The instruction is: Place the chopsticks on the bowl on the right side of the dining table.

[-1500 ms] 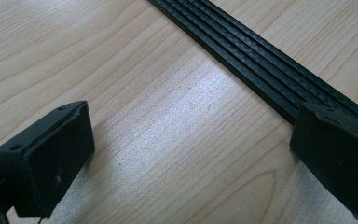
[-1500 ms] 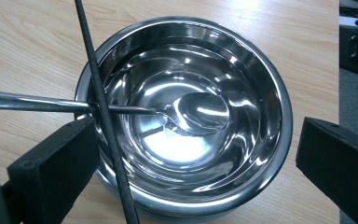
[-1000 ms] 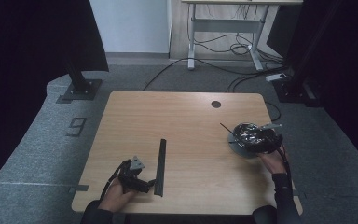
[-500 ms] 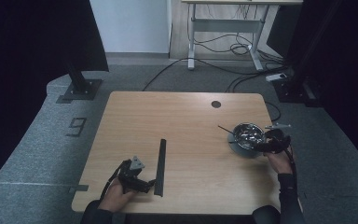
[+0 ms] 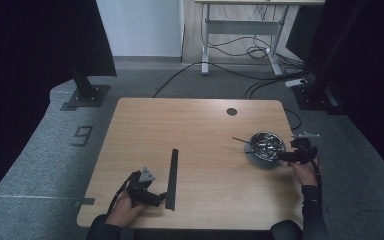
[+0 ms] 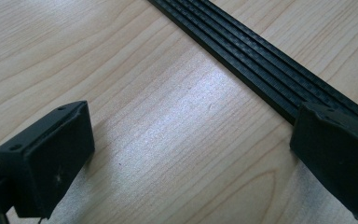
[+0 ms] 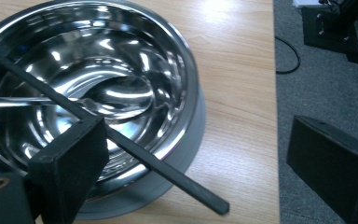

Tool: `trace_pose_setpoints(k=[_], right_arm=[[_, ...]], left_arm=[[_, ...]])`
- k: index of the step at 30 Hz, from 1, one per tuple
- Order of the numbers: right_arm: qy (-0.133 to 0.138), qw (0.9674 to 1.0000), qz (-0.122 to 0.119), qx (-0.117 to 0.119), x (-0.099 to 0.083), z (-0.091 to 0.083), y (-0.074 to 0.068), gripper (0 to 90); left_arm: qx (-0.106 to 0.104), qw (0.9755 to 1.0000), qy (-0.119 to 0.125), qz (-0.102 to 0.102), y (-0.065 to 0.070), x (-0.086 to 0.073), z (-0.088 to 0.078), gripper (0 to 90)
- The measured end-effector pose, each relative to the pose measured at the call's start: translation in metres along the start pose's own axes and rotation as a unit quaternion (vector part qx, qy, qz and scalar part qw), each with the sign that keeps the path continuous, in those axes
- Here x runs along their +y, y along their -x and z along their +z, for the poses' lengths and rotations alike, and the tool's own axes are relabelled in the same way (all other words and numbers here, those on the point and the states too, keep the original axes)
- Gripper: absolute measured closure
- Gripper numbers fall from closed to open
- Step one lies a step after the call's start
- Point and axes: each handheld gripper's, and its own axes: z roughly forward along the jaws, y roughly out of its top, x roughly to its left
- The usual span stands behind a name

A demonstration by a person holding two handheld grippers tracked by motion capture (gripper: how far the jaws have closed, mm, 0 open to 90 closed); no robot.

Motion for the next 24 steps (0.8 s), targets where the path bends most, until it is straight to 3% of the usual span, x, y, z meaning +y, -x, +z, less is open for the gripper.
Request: trace_pose_setpoints(k=[18, 24], right_arm=[[0.015, 0.9986, 0.049, -0.015, -0.003, 0.004, 0.028, 6.6], [0.014, 0.9981, 0.055, -0.024, -0.003, 0.007, 0.035, 6.8]], left_arm=[[0.000, 1.0000, 0.000, 0.000, 0.000, 0.000, 0.000, 0.0], [0.000, 1.0000, 0.000, 0.000, 0.000, 0.000, 0.000, 0.0]])
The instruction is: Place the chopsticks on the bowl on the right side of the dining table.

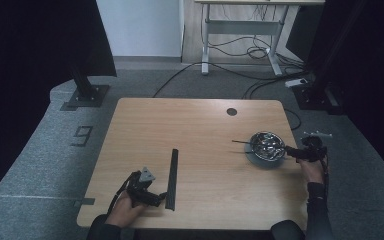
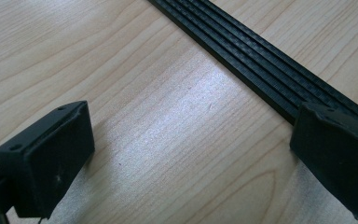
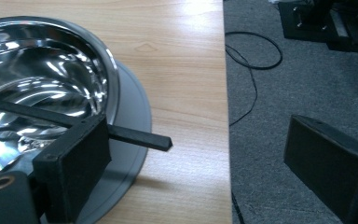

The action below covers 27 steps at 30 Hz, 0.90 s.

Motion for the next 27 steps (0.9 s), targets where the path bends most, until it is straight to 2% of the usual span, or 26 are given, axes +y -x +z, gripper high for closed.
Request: trace_pose_setpoints(k=[12, 16, 20, 23, 27], right_arm=[[0.014, 0.9999, 0.000, -0.001, 0.002, 0.008, 0.003, 6.7], [0.018, 0.9998, -0.003, -0.007, 0.002, 0.011, 0.003, 6.0], [0.018, 0.9995, -0.010, -0.024, 0.005, 0.010, 0.004, 5.8], [0.035, 0.9991, -0.015, -0.019, 0.009, 0.002, -0.001, 5.2], [0.046, 0.9984, -0.033, -0.005, 0.016, -0.004, -0.016, 3.1]], left_arm=[[0.000, 1.0000, 0.000, 0.000, 0.000, 0.000, 0.000, 0.0], [0.000, 1.0000, 0.000, 0.000, 0.000, 0.000, 0.000, 0.0], [0.000, 1.0000, 0.000, 0.000, 0.000, 0.000, 0.000, 0.0], [0.000, 1.0000, 0.000, 0.000, 0.000, 0.000, 0.000, 0.0], [0.000, 1.0000, 0.000, 0.000, 0.000, 0.000, 0.000, 0.0]])
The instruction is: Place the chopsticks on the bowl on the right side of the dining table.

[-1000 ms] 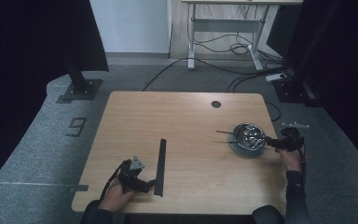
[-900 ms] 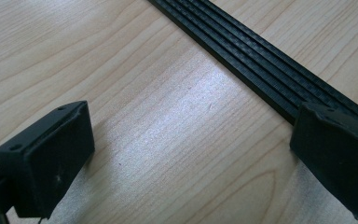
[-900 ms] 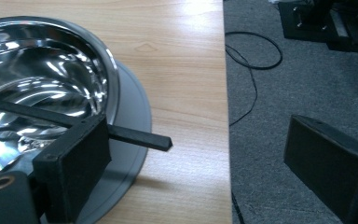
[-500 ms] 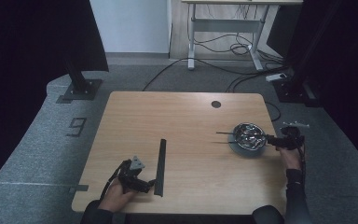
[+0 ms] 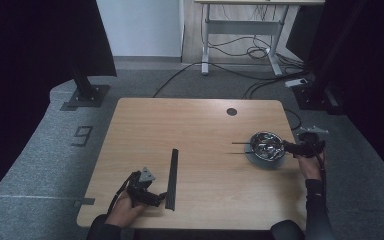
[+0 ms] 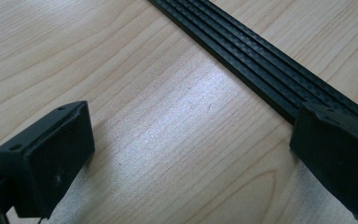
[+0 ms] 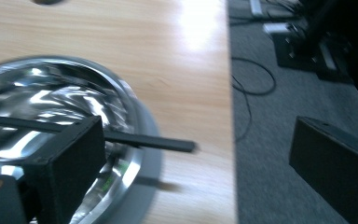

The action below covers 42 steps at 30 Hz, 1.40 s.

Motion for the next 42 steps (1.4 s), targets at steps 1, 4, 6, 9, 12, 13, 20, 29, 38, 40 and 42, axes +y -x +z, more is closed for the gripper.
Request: trace_pose_setpoints(k=[1, 4, 6, 9, 12, 13, 20, 29, 38, 40, 42], right_arm=[[0.005, 1.0000, -0.003, 0.007, 0.001, 0.000, -0.004, 3.0], [-0.008, 0.9998, -0.009, 0.018, 0.006, 0.002, -0.014, 1.1], [-0.008, 0.9997, -0.012, 0.021, 0.010, 0.004, -0.021, 1.0], [-0.009, 0.9994, -0.016, 0.028, 0.013, 0.010, -0.030, 0.9], [-0.021, 0.9992, -0.023, 0.026, 0.015, 0.018, -0.040, 0.7], [-0.020, 0.9992, -0.022, 0.027, 0.017, 0.020, -0.044, 0.7], [-0.019, 0.9988, -0.032, 0.033, 0.026, 0.034, -0.066, 0.4], [-0.033, 0.9986, -0.035, 0.023, 0.022, 0.043, -0.069, 0.5], [-0.032, 0.9990, -0.026, 0.017, 0.020, 0.032, -0.051, 0.4], [-0.029, 0.9994, -0.015, 0.010, 0.020, 0.029, -0.040, 0.8], [-0.030, 0.9995, -0.007, 0.003, 0.020, 0.028, -0.030, 0.9]], left_arm=[[0.000, 1.0000, 0.000, 0.000, 0.000, 0.000, 0.000, 0.0], [0.000, 1.0000, 0.000, 0.000, 0.000, 0.000, 0.000, 0.0], [0.000, 1.0000, 0.000, 0.000, 0.000, 0.000, 0.000, 0.0], [0.000, 1.0000, 0.000, 0.000, 0.000, 0.000, 0.000, 0.0], [0.000, 1.0000, 0.000, 0.000, 0.000, 0.000, 0.000, 0.0], [0.000, 1.0000, 0.000, -0.001, 0.000, 0.000, 0.000, 0.0], [0.000, 1.0000, 0.001, -0.002, 0.000, 0.000, 0.000, 0.0], [0.000, 1.0000, 0.001, -0.002, 0.000, 0.000, 0.000, 0.0], [0.000, 1.0000, 0.001, -0.002, 0.000, 0.000, 0.000, 0.0], [0.000, 1.0000, 0.001, -0.002, 0.000, 0.000, 0.000, 0.0], [0.000, 1.0000, 0.001, -0.001, 0.000, 0.000, 0.000, 0.0]])
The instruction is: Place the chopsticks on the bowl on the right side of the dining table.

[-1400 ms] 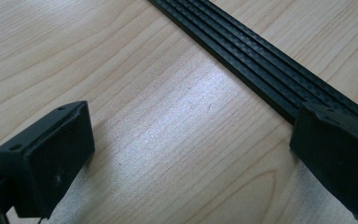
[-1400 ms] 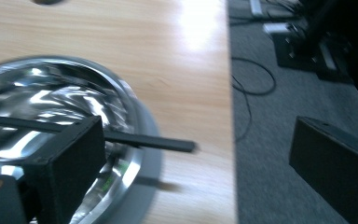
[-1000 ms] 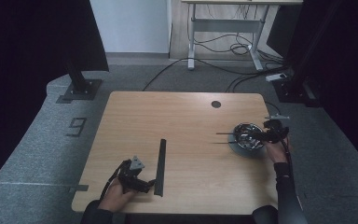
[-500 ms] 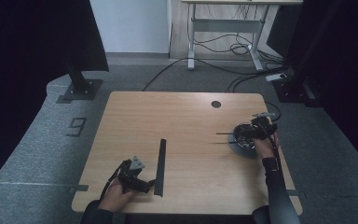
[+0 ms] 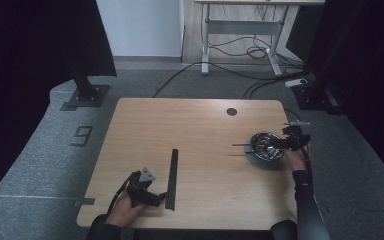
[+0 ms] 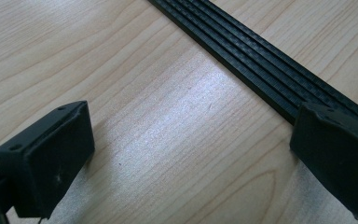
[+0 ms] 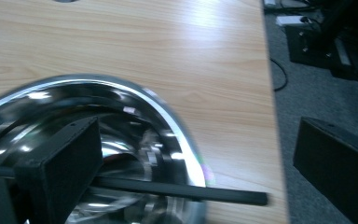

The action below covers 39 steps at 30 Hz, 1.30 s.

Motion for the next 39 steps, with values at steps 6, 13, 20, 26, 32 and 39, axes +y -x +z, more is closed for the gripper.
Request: trace_pose_setpoints(k=[6, 13, 20, 26, 32, 39], right_arm=[[-0.001, 0.9998, 0.010, -0.016, -0.003, 0.000, 0.019, 1.0], [-0.013, 0.9997, 0.003, -0.020, -0.006, 0.001, 0.027, 1.0], [-0.020, 0.9996, 0.001, -0.021, -0.011, 0.000, 0.029, 1.3], [-0.018, 0.9996, 0.008, -0.020, -0.015, -0.002, 0.034, 1.3], [-0.011, 0.9998, 0.003, -0.015, -0.016, -0.009, 0.034, 1.1], [0.005, 0.9999, -0.015, 0.002, -0.016, -0.034, 0.024, 0.8]], left_arm=[[0.000, 1.0000, 0.000, 0.000, 0.000, 0.000, 0.000, 0.0], [0.000, 1.0000, 0.000, 0.000, 0.000, 0.000, 0.000, 0.0], [0.000, 1.0000, 0.000, 0.000, 0.000, 0.000, 0.000, 0.0], [0.000, 1.0000, 0.000, 0.000, 0.000, 0.000, 0.000, 0.0], [0.000, 1.0000, 0.000, 0.000, 0.000, 0.000, 0.000, 0.0], [0.000, 1.0000, -0.001, 0.001, 0.000, 0.000, 0.000, 0.0]])
